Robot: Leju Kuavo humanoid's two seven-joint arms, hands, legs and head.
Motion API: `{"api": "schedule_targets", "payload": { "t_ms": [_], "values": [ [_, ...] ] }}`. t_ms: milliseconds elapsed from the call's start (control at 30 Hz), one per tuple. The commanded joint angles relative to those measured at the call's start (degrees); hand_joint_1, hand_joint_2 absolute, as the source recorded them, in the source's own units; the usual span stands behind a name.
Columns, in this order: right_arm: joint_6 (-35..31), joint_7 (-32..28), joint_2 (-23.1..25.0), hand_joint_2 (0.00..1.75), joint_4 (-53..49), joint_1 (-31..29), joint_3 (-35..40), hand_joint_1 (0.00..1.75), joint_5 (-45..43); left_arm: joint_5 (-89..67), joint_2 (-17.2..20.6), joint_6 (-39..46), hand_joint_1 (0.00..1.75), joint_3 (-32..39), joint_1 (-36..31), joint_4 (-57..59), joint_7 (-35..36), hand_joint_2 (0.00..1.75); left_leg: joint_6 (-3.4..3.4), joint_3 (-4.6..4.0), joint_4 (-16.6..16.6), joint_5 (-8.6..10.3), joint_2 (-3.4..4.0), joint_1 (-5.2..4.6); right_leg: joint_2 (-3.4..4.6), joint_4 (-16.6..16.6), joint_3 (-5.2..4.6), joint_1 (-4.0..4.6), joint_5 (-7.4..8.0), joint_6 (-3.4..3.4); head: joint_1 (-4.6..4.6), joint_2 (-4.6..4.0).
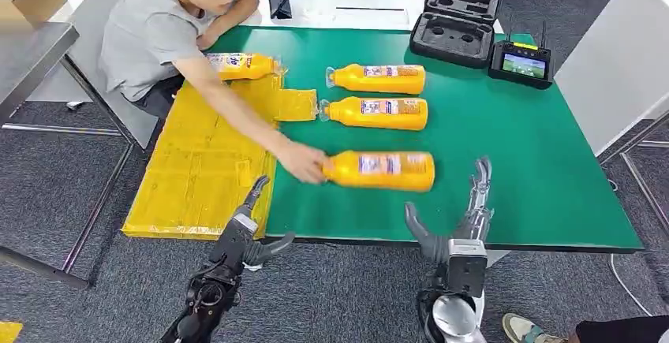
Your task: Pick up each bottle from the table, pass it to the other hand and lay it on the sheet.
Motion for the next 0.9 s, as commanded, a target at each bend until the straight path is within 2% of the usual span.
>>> {"api": "schedule_targets", "payload": {
  "t_ms": [33,300,367,433,467,667,767,900],
  "values": [
    [-1.9,-0.1,1.0,1.75,-0.4,0.1,-8.9,0.00,16.7,0.5,0.5,-0.4,0.00,-2.1,-1.5,4.3,-0.8,1.75,-0.09,0.18,0.0,-0.11,0.01,0.04,-0.02,0.0,0.20,0.05,-0.10,-0.12,0.00,0.00],
    [-1.9,-0.1,1.0,1.75,-0.4,0.1,-8.9,0.00,16.7,0.5,0.5,-0.4,0.00,-2.1,-1.5,4.3,-0.8,1.75,-0.12,0.19,0.1,-0.14,0.07,0.07,0.03,0.1,0.19,0.09,-0.11,-0.17,0.00,0.00],
    [-1.9,-0.1,1.1,1.75,0.7,-0.4,-9.6,0.00,21.7,1.2,0.1,-0.7,0.00,-1.8,-2.5,5.5,-1.1,1.75,-0.09,0.15,0.0,-0.08,0.03,0.05,0.00,0.0,0.15,0.06,-0.08,-0.13,0.00,0.00],
    [-1.9,-0.1,1.2,1.75,6.1,-2.2,-12.2,0.00,32.4,1.7,-0.4,-1.9,0.00,-2.5,-4.3,8.0,-1.4,1.75,-0.14,0.18,0.2,-0.18,0.01,0.10,-0.05,0.2,0.21,0.12,-0.18,-0.20,0.00,0.00],
    [-1.9,-0.1,1.2,1.75,7.1,-2.8,-12.9,0.00,34.2,1.7,-0.7,-2.0,0.00,-2.7,-5.0,9.0,-1.6,1.75,-0.07,0.10,0.0,-0.04,-0.02,0.05,-0.05,0.0,0.13,0.06,-0.04,-0.10,0.00,0.00],
    [-1.9,0.1,-0.1,1.75,23.4,-8.9,-11.6,0.00,41.7,2.1,-1.6,-3.4,0.00,-4.0,-5.7,10.8,-2.8,1.75,-0.08,0.25,0.0,-0.06,0.09,0.08,0.06,-0.1,0.29,0.09,0.00,-0.12,0.02,0.00],
    [-0.2,0.2,-1.6,1.75,27.2,-11.4,-11.9,0.00,41.7,2.0,-1.6,-3.5,0.00,-4.6,-5.9,10.4,-3.3,1.75,-0.09,0.23,0.0,-0.07,0.08,0.09,0.04,-0.1,0.27,0.10,-0.01,-0.13,0.02,0.00],
    [2.3,0.6,-4.7,1.75,37.1,-19.2,-12.9,0.00,42.9,2.2,-1.8,-3.8,0.00,-5.4,-6.7,9.5,-3.8,1.75,-0.07,0.15,0.1,-0.07,0.16,0.06,0.13,0.0,0.16,0.07,0.03,-0.07,0.02,0.00]
  ]
}}
